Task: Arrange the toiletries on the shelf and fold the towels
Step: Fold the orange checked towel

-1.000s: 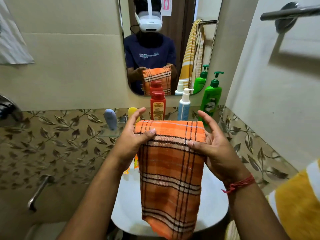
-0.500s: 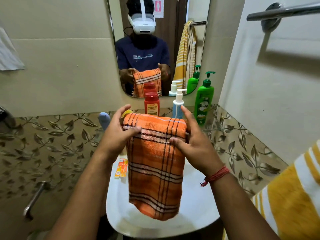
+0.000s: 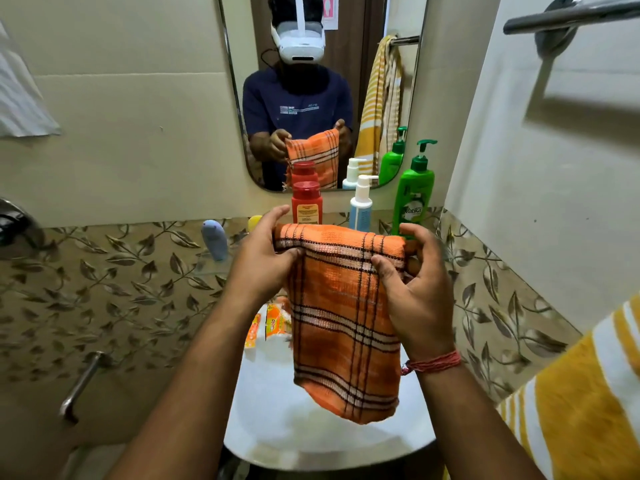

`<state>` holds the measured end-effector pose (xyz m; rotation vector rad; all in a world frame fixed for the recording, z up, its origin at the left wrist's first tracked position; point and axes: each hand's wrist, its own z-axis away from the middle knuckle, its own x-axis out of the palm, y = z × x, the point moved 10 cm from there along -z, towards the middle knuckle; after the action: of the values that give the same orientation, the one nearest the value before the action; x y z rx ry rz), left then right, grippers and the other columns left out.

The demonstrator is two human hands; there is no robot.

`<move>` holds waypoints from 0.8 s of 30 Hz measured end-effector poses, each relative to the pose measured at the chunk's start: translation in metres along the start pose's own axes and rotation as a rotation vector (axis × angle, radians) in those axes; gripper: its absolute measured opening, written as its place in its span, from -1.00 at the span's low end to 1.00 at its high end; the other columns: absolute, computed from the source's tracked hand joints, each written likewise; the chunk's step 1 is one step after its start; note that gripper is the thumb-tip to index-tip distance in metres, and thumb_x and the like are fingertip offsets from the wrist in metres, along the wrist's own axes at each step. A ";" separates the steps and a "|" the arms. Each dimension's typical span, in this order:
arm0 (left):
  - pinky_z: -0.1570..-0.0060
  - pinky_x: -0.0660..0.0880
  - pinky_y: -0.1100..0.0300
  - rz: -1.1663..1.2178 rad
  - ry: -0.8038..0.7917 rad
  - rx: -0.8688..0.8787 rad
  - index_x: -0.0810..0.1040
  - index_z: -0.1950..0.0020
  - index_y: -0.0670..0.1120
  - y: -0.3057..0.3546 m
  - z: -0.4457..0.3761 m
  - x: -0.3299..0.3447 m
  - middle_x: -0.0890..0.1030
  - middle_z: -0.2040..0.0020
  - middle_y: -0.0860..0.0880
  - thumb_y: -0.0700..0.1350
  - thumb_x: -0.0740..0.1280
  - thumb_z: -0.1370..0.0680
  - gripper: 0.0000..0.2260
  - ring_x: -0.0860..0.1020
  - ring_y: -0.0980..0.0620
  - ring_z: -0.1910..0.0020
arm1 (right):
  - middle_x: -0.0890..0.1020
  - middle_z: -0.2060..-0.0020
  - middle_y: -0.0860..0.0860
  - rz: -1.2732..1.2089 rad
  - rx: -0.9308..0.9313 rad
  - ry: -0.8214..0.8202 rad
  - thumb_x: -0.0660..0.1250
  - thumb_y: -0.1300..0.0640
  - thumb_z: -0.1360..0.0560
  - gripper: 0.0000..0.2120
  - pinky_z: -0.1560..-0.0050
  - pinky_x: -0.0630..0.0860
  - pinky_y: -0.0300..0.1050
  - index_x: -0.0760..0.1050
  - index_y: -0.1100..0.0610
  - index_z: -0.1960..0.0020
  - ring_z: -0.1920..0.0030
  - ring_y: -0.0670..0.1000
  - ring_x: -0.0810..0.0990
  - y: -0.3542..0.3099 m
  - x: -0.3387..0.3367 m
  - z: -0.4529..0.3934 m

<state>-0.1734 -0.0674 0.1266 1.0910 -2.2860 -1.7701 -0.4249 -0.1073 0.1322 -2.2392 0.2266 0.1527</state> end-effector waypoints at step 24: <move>-0.05 0.58 0.21 0.398 -0.031 0.156 0.53 -0.23 -0.05 0.045 -0.071 0.087 0.67 -0.07 -0.03 -0.21 0.39 -0.59 -0.76 0.65 0.11 -0.05 | 0.58 -0.08 -0.05 0.233 -0.155 0.167 0.48 0.23 -0.46 -0.50 -0.12 0.60 0.03 0.42 0.00 -0.33 -0.07 -0.02 0.61 -0.024 -0.058 -0.024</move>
<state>-0.2295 -0.1703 0.1579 0.5678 -2.4747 -1.4869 -0.4753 -0.1048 0.1768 -2.3760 0.5852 0.1104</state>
